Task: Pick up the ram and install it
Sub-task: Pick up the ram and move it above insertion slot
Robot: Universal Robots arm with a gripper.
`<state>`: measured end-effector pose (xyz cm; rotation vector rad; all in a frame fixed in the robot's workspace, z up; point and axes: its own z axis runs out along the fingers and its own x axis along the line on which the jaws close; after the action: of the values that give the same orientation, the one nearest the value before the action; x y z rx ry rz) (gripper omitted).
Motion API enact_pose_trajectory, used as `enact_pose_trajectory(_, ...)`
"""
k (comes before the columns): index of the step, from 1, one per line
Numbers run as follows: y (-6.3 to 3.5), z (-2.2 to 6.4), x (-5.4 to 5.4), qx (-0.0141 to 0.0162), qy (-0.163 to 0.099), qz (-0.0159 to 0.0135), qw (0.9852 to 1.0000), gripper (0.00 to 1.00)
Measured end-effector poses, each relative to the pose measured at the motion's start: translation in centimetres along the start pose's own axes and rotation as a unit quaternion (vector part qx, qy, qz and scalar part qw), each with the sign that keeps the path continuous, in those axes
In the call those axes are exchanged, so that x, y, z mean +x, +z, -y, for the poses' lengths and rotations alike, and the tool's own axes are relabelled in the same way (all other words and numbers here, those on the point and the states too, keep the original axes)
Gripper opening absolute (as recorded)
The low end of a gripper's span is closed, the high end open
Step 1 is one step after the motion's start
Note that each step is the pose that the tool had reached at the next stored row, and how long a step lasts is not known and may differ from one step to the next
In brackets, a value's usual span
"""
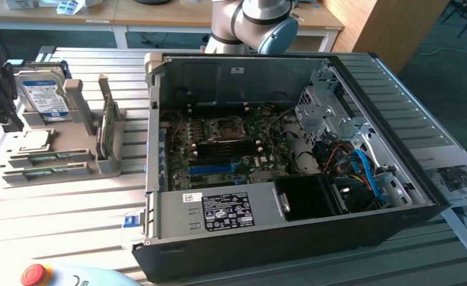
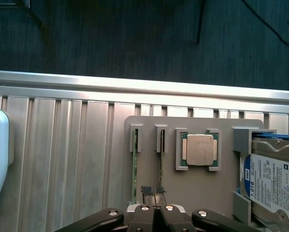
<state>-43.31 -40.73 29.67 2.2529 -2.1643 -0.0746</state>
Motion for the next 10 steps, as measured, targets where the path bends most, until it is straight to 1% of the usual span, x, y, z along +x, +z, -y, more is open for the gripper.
enact_pose_trajectory(10, 0.00, 0.00, 0.00, 0.0000, 0.000, 0.0000, 1.0000, 0.10)
